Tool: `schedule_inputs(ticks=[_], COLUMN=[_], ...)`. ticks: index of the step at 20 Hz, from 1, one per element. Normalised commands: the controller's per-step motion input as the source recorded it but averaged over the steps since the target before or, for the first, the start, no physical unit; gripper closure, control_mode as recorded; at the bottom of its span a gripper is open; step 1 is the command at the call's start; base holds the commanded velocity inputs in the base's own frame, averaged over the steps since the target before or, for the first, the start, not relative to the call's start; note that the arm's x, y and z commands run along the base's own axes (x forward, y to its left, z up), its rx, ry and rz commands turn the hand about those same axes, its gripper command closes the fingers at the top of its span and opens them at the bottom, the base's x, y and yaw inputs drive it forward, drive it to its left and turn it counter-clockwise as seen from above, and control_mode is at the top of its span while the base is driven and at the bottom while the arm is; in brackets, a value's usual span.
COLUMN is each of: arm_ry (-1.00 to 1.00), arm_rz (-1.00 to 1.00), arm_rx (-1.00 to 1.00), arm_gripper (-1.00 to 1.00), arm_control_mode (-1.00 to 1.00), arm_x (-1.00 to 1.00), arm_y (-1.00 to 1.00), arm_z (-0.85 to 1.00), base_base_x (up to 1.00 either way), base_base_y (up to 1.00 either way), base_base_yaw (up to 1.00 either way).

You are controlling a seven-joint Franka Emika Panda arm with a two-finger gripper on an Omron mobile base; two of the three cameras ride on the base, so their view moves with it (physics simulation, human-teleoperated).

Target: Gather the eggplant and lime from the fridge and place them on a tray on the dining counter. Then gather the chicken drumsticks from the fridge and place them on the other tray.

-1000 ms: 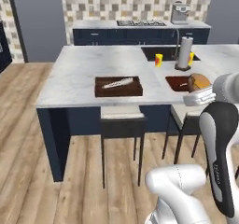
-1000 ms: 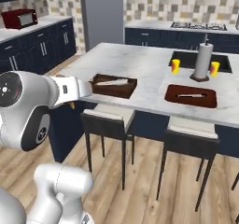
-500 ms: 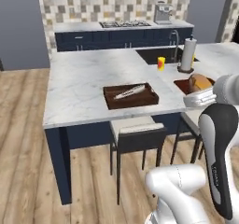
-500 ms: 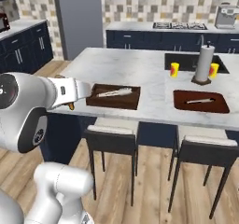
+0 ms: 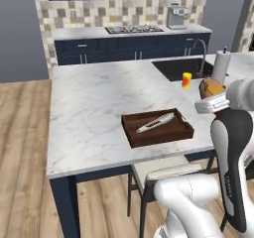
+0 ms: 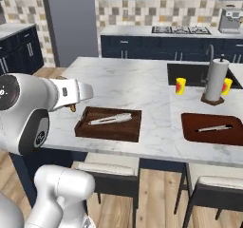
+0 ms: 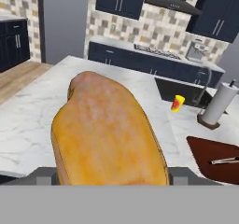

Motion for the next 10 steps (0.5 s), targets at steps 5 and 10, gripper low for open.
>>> schedule_inputs(ticks=[5,10], arm_ry=[0.00,0.00], arm_rz=[0.00,0.00], arm_rx=[0.00,0.00], arm_gripper=[1.00,1.00], arm_control_mode=[1.00,1.00], arm_x=[0.00,0.00], arm_y=[0.00,0.00], arm_z=[0.00,0.00], base_base_x=[0.58,0.18], base_base_y=[0.00,0.00], base_base_yaw=[-0.10,-0.07])
